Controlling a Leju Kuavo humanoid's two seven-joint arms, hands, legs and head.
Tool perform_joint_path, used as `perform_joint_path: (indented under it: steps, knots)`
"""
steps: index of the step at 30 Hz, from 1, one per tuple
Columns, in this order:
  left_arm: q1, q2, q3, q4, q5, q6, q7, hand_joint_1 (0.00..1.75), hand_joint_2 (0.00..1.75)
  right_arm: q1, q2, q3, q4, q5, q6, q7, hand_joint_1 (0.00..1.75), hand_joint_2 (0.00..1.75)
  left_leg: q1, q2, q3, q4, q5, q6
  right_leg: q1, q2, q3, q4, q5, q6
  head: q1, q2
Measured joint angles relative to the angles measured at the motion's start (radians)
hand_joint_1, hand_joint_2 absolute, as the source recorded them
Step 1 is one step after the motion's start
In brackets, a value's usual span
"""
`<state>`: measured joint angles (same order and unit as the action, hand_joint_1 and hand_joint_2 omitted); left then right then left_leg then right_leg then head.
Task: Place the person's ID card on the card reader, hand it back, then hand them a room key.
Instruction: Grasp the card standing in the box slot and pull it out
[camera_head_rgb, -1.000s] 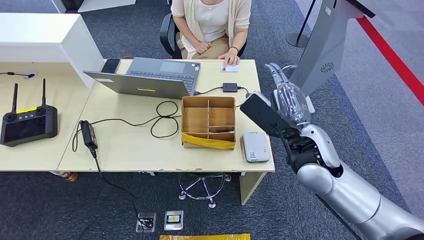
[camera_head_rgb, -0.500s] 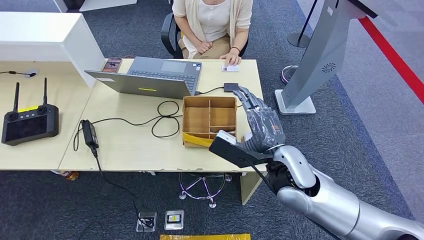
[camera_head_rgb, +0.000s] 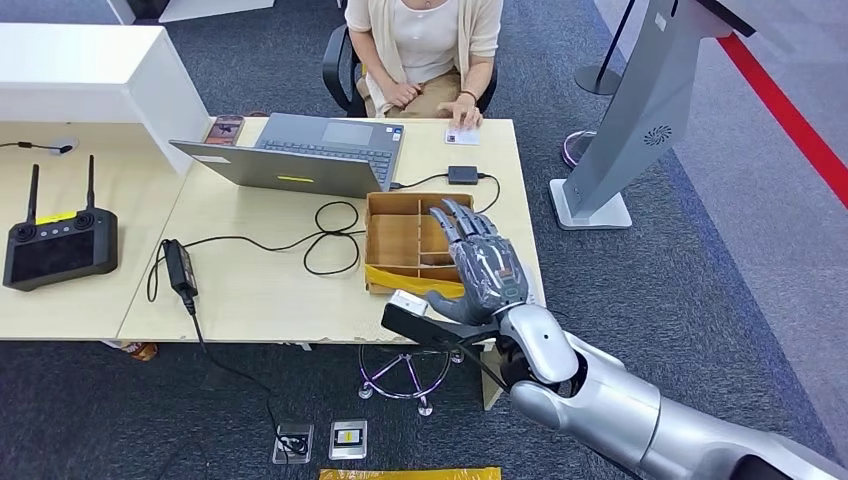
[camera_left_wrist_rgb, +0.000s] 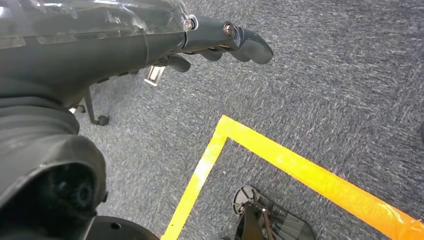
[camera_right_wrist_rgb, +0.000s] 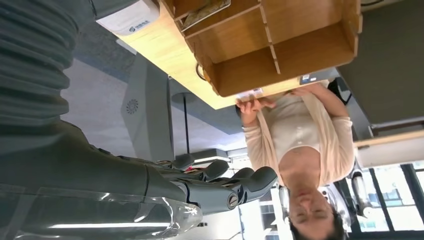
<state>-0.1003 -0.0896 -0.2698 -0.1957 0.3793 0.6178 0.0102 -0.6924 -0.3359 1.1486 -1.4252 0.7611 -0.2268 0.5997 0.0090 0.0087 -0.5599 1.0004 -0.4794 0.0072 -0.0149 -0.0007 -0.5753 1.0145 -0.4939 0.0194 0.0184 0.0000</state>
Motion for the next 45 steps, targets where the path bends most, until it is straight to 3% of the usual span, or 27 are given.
perform_joint_path:
  steps: [22,34,45]
  knots:
    - [-0.017,0.0,-0.043,0.0,0.006,-0.009,0.008,0.0,0.0,0.012,0.149,-0.047,0.279,0.014,-0.027,-0.048,0.0,1.75,0.0,0.0,0.0,0.0,0.001,-0.001,0.0,0.0,0.0,0.0,0.0,0.0,0.0,0.0]
    - [-0.022,0.0,-0.06,0.0,0.007,-0.009,0.008,0.0,0.0,0.011,0.181,-0.094,0.343,0.02,-0.026,-0.06,0.0,1.75,0.0,0.0,0.0,0.0,0.001,-0.001,0.0,0.0,0.0,0.0,0.0,0.0,0.0,0.0]
    - [-0.021,0.0,-0.06,0.0,0.027,-0.002,0.005,0.0,0.0,0.011,0.211,-0.13,0.397,-0.001,-0.016,-0.129,0.0,1.75,0.001,0.0,0.0,0.0,0.001,-0.001,0.001,0.0,0.0,0.0,0.0,0.0,0.0,0.0]
